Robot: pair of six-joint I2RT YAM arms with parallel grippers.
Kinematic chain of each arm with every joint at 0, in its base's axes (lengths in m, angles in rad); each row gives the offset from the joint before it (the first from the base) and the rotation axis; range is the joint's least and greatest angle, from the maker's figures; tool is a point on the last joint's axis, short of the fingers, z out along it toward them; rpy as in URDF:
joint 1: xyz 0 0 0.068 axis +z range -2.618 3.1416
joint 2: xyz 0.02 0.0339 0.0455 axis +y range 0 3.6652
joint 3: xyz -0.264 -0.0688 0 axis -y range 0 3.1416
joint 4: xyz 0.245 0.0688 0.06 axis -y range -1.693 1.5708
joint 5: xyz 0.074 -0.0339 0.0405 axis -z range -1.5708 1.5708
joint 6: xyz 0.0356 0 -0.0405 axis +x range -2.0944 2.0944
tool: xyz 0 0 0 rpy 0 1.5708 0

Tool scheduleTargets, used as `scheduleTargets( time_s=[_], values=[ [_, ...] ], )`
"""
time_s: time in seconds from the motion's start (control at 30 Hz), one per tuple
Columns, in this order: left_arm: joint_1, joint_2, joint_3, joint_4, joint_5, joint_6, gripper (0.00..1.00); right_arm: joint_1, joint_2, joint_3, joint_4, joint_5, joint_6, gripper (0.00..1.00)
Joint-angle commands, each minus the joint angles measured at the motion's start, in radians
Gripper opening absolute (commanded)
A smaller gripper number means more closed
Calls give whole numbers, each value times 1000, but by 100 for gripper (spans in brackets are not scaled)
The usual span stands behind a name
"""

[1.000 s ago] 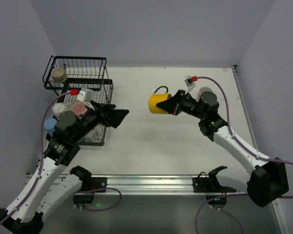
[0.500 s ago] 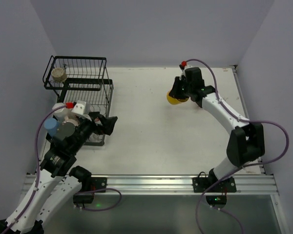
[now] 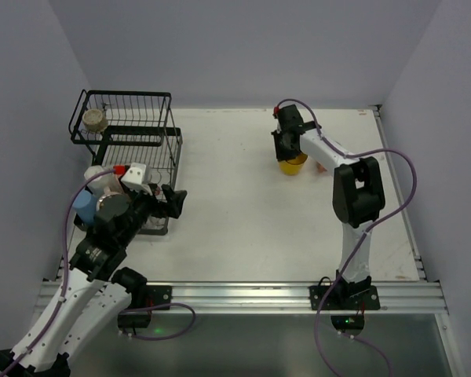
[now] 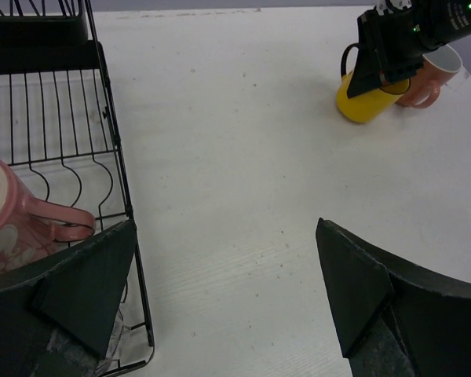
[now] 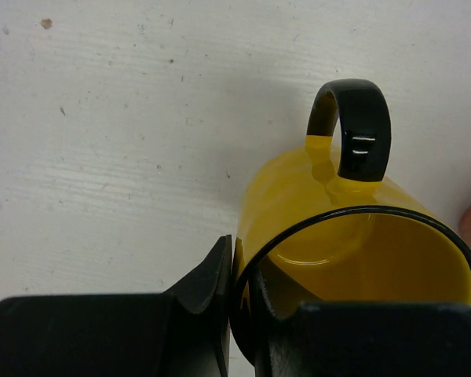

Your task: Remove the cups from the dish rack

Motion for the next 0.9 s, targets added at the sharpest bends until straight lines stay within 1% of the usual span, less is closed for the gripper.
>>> scheduleTargets(
  time_s=[0.0,0.03,0.13,0.17,0.23,0.27,0.3,0.37,0.4,0.43,0.47,0.5,0.53,0.6,0.63,0.67,0.7,0.77,0.8,0.83,0.87],
  values=[
    [7,14,10,10,-41,28,100,-5,-4,67,-21,12,-48,0],
    [7,17,15,9,-42,27,100,-5,-2,62,-18,6,-43,0],
    [7,45,74,-16,-56,25,100,-5,-7,50,-12,4,-23,17],
    [7,59,129,-25,-64,24,100,-4,-26,44,-6,6,-16,30],
    [7,100,192,-42,-81,21,100,-4,-51,24,8,6,-10,41],
    [7,117,250,-53,-99,17,100,-4,-65,19,17,5,3,46],
    [5,151,278,-56,-102,19,100,-4,-92,13,19,-3,10,58],
    [7,198,347,-41,-107,17,100,-2,-125,-16,43,-32,38,71],
    [7,218,372,-34,-124,13,100,-2,-167,-33,52,-43,47,82],
    [7,240,397,-33,-150,5,100,-1,-195,-72,66,-55,58,86],
    [7,263,454,-27,-182,-7,100,1,-227,-97,104,-84,79,89],
    [7,310,484,-22,-196,-12,100,7,-264,-129,131,-116,93,93],
    [7,335,513,-16,-214,-13,100,10,-342,-195,184,-138,107,98],
    [7,423,599,1,-252,-3,100,39,-420,-272,247,-216,145,99],
    [8,456,630,1,-280,4,100,53,-494,-347,302,-232,154,99],
    [10,496,694,-13,-342,8,100,67,-526,-381,328,-236,171,99],
    [26,567,725,-19,-364,11,100,94,-557,-416,351,-239,174,99],
    [74,637,809,-52,-384,-5,100,111,-635,-491,392,-238,188,99],
    [164,690,832,-60,-360,-19,100,117,-660,-513,402,-252,194,98],
    [221,712,848,-62,-322,-36,100,117,-684,-555,433,-258,197,96],
    [312,753,875,-69,-300,-70,100,117,-732,-573,442,-262,210,91]
  ],
)
